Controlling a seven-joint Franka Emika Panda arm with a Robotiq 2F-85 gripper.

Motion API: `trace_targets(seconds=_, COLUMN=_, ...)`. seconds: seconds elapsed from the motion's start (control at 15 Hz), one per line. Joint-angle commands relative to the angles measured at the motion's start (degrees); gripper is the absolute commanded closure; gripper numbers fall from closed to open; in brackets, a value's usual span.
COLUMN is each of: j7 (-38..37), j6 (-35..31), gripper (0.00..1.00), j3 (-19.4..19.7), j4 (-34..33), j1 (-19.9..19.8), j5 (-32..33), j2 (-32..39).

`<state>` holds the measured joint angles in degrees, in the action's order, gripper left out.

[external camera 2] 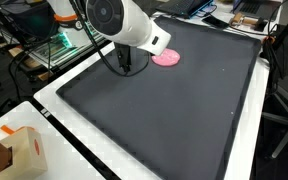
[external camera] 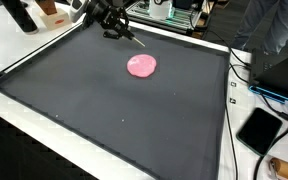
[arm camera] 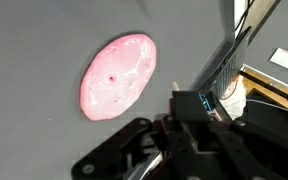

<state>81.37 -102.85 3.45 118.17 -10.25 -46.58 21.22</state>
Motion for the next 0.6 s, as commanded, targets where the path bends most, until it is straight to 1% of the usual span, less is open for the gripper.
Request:
trace_targets(seconds=0.0, j7=0.8, j6=0.6, gripper=0.97, j3=-0.4, j4=-1.1, j1=-0.6, j5=-1.5, j2=1.6)
trace_targets(seconds=0.53, j7=-1.4, j6=-1.3, gripper=0.97, j3=-1.0, j4=-1.0, j1=0.5, j5=-2.0, j2=1.0)
